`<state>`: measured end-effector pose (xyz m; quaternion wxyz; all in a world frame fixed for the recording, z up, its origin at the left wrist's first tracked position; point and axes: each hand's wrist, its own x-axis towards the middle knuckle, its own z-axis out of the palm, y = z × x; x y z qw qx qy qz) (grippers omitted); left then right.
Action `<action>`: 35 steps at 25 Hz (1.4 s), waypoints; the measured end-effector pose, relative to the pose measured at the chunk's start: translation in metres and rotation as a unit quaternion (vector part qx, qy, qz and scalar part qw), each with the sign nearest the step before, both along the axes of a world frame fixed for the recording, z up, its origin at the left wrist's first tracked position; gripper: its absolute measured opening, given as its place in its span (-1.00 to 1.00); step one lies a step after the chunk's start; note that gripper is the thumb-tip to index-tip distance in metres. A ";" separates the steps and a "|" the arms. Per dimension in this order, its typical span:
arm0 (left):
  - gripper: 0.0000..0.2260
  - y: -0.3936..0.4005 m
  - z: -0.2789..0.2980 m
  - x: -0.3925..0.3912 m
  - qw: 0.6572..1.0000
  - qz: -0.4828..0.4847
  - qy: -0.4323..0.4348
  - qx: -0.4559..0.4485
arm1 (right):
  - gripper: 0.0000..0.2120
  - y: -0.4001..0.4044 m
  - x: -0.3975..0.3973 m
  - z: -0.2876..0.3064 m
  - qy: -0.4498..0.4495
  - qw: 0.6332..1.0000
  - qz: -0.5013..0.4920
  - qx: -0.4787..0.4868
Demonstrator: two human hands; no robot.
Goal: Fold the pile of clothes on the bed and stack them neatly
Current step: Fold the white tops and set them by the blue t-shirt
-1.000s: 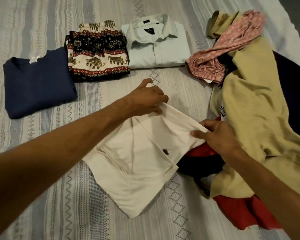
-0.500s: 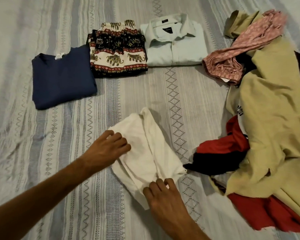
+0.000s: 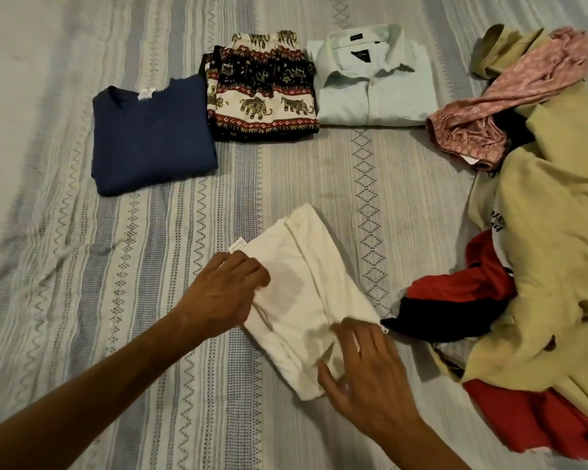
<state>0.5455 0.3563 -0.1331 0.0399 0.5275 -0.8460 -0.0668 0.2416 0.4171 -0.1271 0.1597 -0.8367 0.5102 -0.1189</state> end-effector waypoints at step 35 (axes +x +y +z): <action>-0.78 0.035 0.078 -0.181 0.845 0.269 0.451 0.097 | -0.44 -0.095 -0.027 0.040 -0.608 0.408 -0.427 0.531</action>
